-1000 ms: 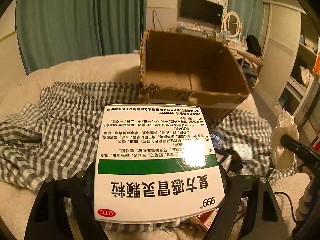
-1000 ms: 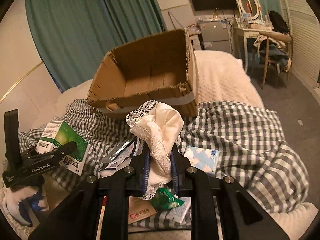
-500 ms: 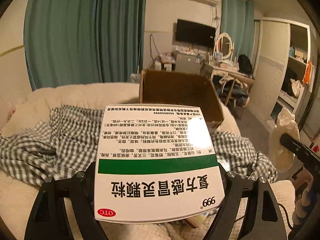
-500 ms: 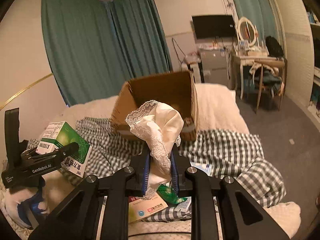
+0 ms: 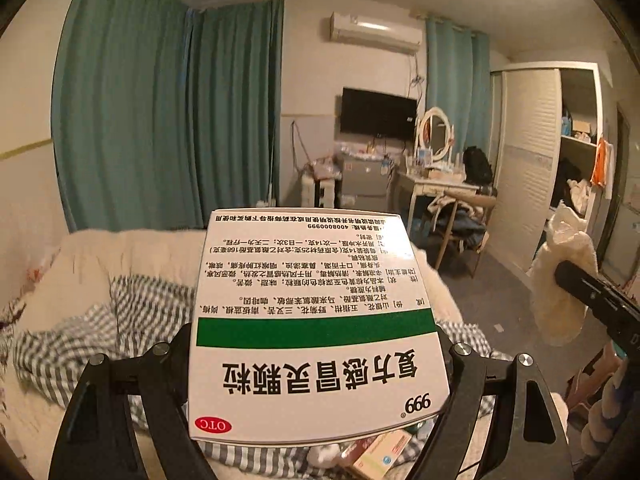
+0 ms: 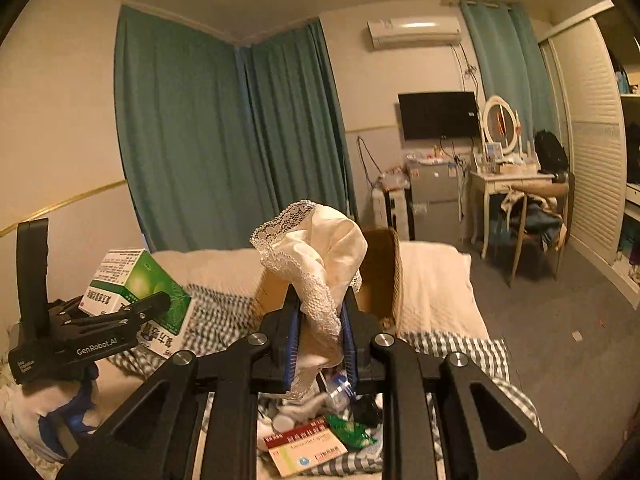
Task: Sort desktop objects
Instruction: 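Carry the medicine box and lace cloth over the cardboard box with both tools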
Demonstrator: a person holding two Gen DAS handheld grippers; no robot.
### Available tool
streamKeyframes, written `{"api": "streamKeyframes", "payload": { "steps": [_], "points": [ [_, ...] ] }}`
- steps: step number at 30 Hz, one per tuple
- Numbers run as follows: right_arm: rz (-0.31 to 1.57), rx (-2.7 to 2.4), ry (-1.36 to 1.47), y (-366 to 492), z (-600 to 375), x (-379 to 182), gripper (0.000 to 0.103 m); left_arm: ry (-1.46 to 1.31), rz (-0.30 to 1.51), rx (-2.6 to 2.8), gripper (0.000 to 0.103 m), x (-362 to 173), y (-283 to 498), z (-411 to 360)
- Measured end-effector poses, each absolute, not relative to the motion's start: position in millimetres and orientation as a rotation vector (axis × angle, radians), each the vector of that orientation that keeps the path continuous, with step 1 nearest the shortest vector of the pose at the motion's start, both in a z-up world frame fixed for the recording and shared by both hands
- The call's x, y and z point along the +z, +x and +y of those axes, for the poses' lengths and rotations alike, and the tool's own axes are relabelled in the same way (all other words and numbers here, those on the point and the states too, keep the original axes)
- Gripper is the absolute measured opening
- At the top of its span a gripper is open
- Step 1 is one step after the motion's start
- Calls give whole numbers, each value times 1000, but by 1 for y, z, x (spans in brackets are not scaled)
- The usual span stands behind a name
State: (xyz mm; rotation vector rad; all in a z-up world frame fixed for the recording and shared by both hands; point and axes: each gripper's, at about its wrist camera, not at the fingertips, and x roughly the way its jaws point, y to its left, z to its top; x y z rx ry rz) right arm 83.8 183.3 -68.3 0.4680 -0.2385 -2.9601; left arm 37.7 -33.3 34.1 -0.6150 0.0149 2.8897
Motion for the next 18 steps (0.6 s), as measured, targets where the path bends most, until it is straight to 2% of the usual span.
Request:
{"api": "streamKeyframes", "payload": {
  "steps": [10, 18],
  "points": [
    [-205, -2970, 348, 72, 179, -31, 18, -503, 17, 2905, 85, 70, 22, -30],
    [-196, -2984, 352, 45, 181, -24, 18, -516, 32, 2912, 85, 71, -15, -22]
  ]
}}
